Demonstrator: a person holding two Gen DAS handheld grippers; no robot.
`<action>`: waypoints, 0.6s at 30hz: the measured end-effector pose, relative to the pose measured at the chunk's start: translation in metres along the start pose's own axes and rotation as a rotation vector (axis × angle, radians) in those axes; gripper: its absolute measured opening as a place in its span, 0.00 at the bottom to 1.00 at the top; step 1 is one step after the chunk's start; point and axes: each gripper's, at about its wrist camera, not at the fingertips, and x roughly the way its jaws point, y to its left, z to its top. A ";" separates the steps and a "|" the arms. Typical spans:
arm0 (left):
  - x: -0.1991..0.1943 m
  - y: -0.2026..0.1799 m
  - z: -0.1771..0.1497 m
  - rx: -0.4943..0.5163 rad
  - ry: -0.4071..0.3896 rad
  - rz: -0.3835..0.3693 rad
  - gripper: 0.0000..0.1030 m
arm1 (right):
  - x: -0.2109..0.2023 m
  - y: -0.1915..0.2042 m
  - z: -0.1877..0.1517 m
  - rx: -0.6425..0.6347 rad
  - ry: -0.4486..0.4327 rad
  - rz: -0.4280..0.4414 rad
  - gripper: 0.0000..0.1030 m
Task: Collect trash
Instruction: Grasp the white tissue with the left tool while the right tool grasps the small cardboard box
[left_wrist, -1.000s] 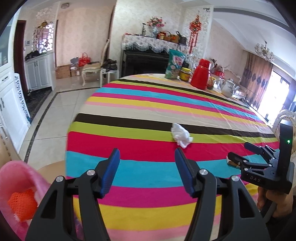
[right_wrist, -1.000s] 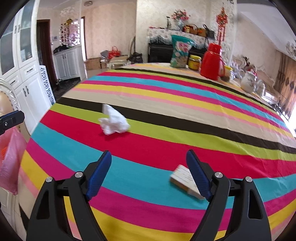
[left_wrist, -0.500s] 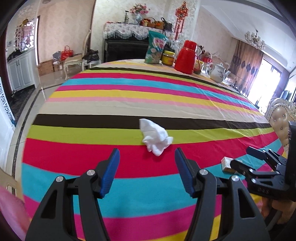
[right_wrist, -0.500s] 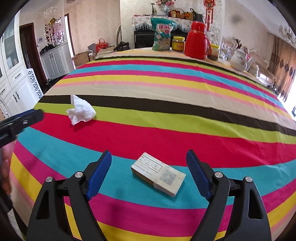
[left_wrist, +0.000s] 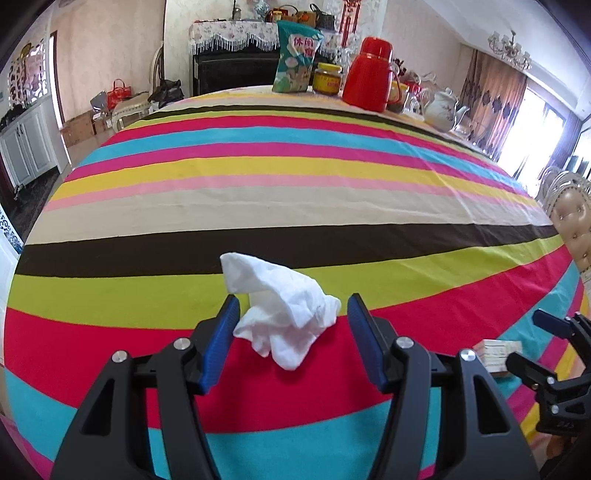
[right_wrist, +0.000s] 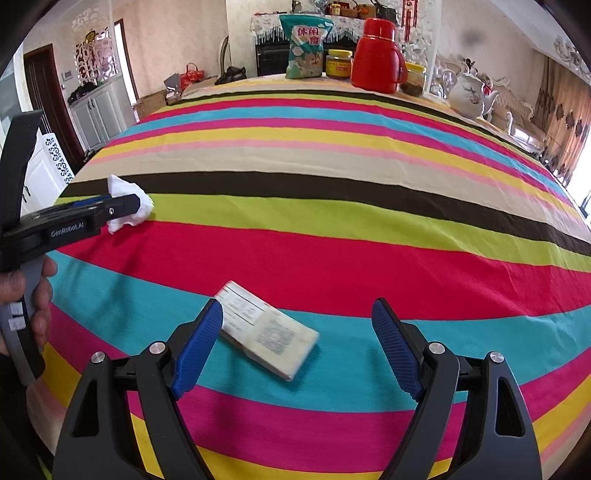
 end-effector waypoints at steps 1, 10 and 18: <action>0.002 -0.001 0.001 0.011 0.009 0.003 0.46 | 0.000 0.000 0.000 -0.003 0.003 0.000 0.76; -0.009 -0.002 0.000 0.027 -0.017 -0.004 0.16 | 0.002 0.010 -0.005 -0.076 0.020 0.021 0.75; -0.017 -0.002 0.000 0.020 -0.046 -0.025 0.16 | 0.009 0.013 -0.009 -0.085 0.054 0.019 0.59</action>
